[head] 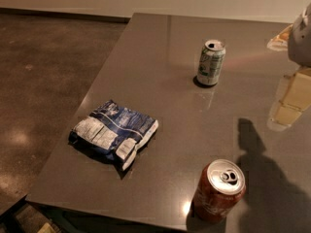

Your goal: Move coke can near 7up can

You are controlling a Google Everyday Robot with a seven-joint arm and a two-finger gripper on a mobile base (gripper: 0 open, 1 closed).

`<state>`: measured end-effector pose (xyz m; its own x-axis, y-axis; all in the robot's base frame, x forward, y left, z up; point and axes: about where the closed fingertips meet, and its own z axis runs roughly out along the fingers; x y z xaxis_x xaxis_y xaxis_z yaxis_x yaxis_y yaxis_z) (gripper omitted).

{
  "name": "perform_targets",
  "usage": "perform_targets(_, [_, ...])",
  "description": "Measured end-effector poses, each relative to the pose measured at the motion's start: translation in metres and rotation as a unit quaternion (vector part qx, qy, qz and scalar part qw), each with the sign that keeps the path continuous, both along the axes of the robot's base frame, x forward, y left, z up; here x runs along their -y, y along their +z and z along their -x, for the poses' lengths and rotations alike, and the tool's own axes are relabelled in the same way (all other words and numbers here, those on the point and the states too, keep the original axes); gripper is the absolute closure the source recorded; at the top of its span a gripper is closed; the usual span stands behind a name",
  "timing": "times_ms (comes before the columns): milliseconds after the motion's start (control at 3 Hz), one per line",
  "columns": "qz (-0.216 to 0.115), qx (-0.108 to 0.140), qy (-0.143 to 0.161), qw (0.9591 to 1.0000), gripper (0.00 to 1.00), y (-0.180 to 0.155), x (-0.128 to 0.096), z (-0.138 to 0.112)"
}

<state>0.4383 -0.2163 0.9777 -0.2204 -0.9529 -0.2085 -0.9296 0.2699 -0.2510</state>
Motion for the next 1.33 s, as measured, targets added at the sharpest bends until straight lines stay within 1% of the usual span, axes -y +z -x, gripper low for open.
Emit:
perform_targets(333, [-0.001,0.001,0.001,1.0,0.0,0.001,0.0,0.0])
perform_targets(667, [-0.026,0.002,0.023,0.9994,0.0,0.002,-0.001,0.014])
perform_targets(1000, [-0.065,-0.004,0.056,0.9963,0.0,0.0,-0.003,0.044])
perform_targets(1333, [-0.108,-0.015,0.088,0.9901,0.0,-0.012,-0.008,0.076])
